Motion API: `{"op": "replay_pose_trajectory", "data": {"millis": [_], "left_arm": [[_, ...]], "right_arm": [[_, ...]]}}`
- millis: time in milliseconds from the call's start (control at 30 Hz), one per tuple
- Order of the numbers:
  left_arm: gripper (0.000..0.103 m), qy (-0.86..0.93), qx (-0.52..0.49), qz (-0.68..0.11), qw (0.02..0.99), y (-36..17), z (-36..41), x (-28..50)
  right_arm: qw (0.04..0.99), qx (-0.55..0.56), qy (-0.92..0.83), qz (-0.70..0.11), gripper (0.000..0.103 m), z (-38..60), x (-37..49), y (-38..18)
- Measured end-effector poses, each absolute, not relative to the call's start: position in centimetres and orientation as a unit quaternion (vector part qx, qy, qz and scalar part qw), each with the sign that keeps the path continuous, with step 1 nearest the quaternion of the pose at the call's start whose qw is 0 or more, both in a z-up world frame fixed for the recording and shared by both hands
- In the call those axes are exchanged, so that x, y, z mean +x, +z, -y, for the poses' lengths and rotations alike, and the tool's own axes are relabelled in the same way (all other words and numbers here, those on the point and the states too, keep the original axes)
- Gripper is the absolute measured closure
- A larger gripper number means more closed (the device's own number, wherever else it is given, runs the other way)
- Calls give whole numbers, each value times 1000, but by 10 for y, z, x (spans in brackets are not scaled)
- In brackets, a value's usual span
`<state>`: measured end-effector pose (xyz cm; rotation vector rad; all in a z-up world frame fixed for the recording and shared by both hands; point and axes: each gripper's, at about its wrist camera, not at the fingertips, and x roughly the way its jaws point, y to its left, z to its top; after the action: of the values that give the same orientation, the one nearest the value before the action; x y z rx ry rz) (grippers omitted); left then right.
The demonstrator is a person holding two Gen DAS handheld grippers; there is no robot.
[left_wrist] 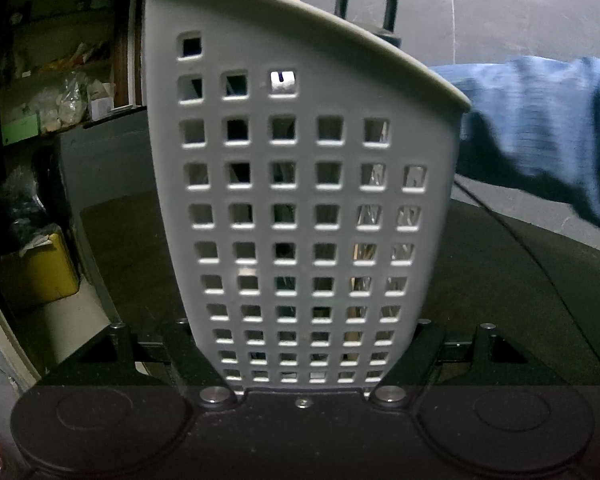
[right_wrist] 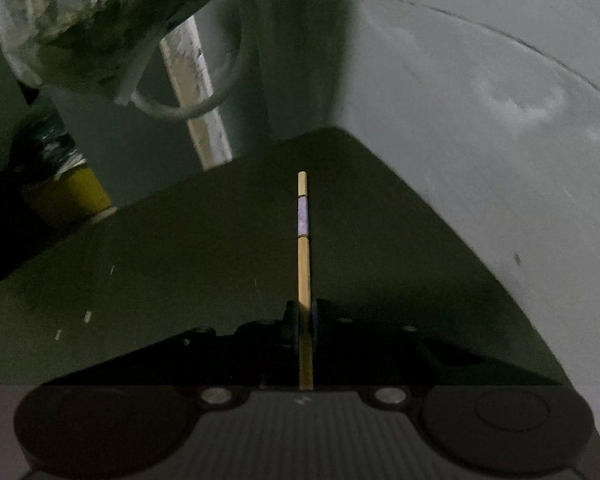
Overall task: Organize utensils
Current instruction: 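Carry the held chopstick toward the remaining plain chopstick with the right gripper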
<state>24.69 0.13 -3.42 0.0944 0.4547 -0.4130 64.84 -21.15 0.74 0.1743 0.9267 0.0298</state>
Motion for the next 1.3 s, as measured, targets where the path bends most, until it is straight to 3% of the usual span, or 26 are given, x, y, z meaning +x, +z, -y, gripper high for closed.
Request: {"op": "replay_pose_trajectory", "data": {"millis": [367,667,967,1000,1133,1300], "left_arm": [[28,-196,38,-230,953,-34,-2,248],[28,-187,40,-230,954,-33,1,248],[28,-182,43,-229,955,-34,6,246],[28,-182,43,-229,955,-34,6,246],[28,-182,43,-229,955,-34,6,246],[28,-181,42,-230,955,-34,7,246]], "right_arm": [[873,48,98,-475,96,222,530,7],[882,6,146,-448,96,218,413,0],[889,-30,153,-431,95,228,356,-2],[891,-25,154,-427,92,232,352,1],[913,-9,104,-395,67,263,356,17],[915,-14,-18,-403,64,308,402,11]]}}
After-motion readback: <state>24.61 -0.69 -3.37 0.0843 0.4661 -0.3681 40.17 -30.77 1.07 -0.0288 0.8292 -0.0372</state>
